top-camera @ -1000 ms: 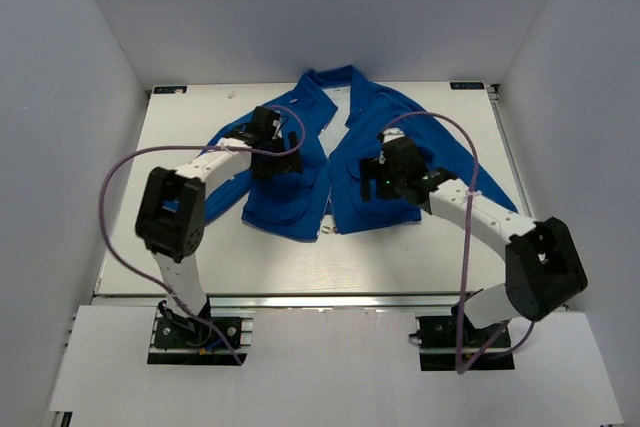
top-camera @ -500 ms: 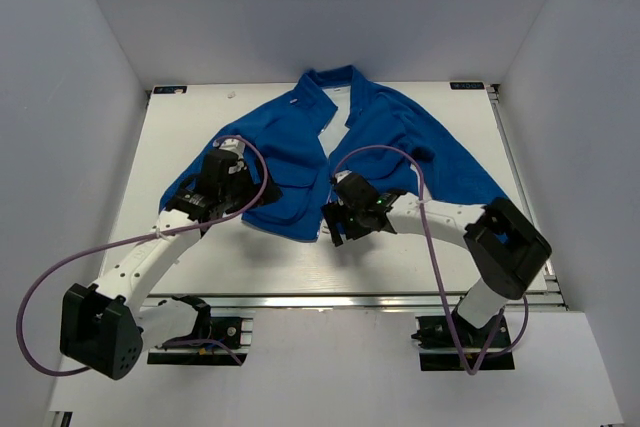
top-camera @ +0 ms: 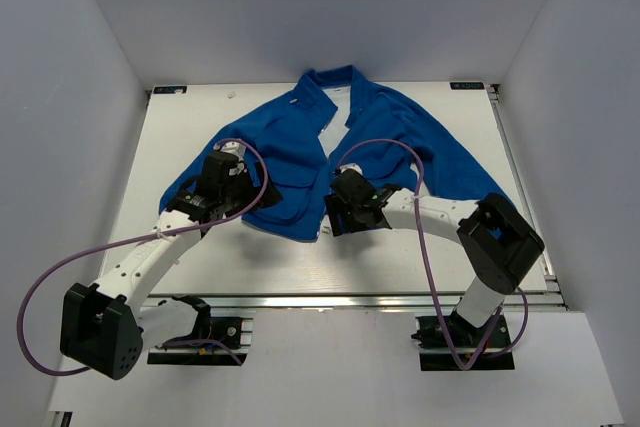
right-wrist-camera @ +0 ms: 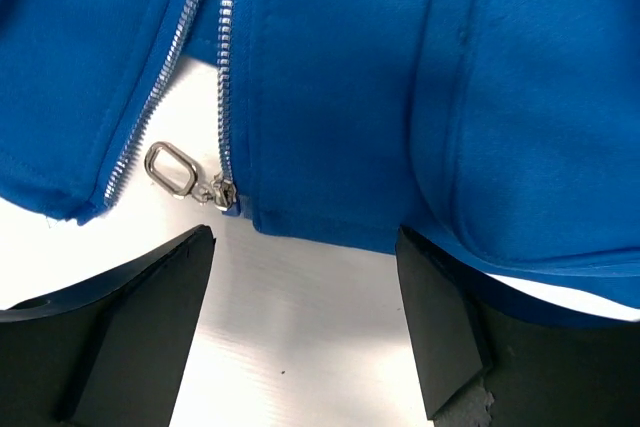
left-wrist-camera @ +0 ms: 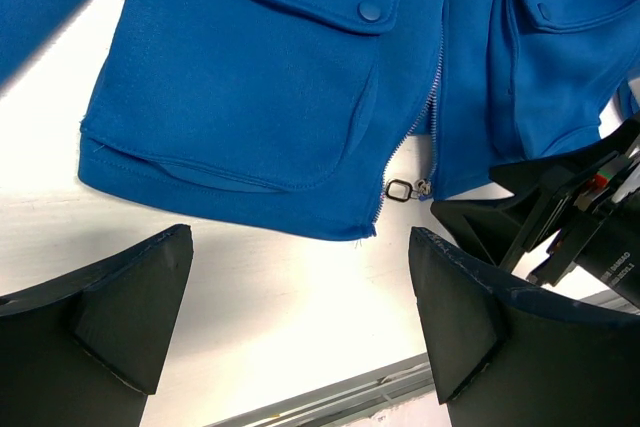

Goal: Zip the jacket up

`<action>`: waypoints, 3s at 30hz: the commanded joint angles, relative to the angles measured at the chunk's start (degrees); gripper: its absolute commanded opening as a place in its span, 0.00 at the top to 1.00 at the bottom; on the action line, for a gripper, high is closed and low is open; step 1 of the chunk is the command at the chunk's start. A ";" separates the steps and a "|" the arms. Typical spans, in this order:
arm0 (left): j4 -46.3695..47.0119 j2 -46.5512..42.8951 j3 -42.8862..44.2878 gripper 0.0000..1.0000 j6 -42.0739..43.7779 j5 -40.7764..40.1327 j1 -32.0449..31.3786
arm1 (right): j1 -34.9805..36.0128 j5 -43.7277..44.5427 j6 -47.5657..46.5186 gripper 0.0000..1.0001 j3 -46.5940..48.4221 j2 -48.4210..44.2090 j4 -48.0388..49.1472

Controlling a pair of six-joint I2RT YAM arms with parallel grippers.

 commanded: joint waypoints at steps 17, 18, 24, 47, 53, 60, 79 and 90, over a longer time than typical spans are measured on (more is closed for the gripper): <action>2.53 0.46 -0.71 0.02 0.63 2.41 0.31 | -0.19 4.39 1.27 0.36 1.59 4.38 4.07; 2.44 0.64 -0.62 0.02 0.63 2.41 0.31 | -0.28 4.39 1.18 0.36 1.59 4.56 4.07; 2.09 0.29 -0.36 0.02 0.89 2.41 0.31 | -0.28 4.30 2.32 0.37 1.32 7.02 4.07; 3.04 -1.65 0.87 0.02 4.05 7.66 0.31 | -0.19 -0.79 1.89 1.00 -1.66 -1.66 5.90; 11.04 -2.09 -0.62 0.02 5.99 23.30 0.22 | -4.93 -11.06 -0.66 1.00 -7.72 -16.53 20.38; 26.16 0.19 -3.35 0.02 6.42 38.27 -2.15 | -8.10 -17.85 -1.19 1.00 -11.60 -26.11 26.92; 55.13 22.69 3.51 0.24 -8.15 38.87 -8.65 | -8.10 -18.46 0.04 1.00 -17.40 -35.60 23.49; 60.61 30.43 7.20 0.37 -11.85 42.66 -11.73 | -8.10 -18.02 0.30 1.00 -17.93 -37.63 21.73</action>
